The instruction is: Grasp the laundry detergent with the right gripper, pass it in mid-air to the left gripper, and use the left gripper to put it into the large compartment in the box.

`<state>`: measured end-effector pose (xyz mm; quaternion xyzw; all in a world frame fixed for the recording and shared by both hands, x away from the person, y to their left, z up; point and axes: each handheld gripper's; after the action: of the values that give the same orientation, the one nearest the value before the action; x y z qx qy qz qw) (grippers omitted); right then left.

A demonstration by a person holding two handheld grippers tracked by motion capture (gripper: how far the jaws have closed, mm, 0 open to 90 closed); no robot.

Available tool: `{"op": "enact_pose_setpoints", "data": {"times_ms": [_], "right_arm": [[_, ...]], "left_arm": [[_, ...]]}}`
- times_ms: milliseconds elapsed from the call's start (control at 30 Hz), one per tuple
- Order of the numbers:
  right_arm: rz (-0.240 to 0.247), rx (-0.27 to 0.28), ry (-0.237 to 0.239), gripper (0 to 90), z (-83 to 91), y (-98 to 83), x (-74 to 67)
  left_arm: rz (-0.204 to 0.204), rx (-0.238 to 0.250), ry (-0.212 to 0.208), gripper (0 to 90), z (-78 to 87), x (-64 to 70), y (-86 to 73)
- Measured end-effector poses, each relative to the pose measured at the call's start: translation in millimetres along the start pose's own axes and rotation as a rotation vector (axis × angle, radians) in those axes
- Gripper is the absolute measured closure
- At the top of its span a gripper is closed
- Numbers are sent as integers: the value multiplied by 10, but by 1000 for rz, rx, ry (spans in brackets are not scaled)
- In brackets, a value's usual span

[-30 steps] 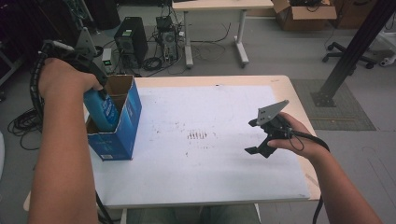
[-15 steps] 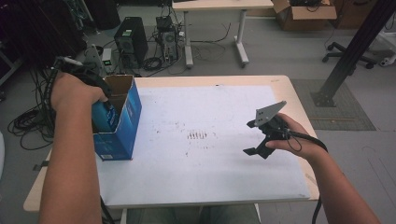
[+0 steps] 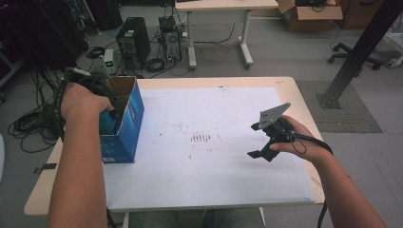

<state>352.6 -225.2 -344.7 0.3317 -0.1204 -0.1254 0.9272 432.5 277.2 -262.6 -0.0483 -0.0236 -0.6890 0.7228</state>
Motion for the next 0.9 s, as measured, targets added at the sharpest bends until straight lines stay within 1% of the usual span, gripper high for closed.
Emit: {"op": "enact_pose_setpoints", "data": {"times_ms": [100,233,400,900], "right_arm": [[-3,-1,1,24,0,-8,0],[-2,0,2,24,3,-13,-1],[-4,0,2,24,0,-19,-5],[-6,-1,6,25,-30,-30,-19]], "left_arm": [[-3,-7,-2,386,-48,13,12],[-5,-2,0,386,-104,21,24],[-6,-7,7,386,-148,11,29],[-10,-31,-1,386,-325,-37,51]]}}
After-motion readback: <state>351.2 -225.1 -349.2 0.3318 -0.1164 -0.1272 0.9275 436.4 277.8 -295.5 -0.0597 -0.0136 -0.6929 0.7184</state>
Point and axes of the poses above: each handheld gripper's, and its own axes: z roughly backward along the jaws, y roughly out of its top, x roughly to its right, and after that the axes turned 6 degrees about -y, right-handed
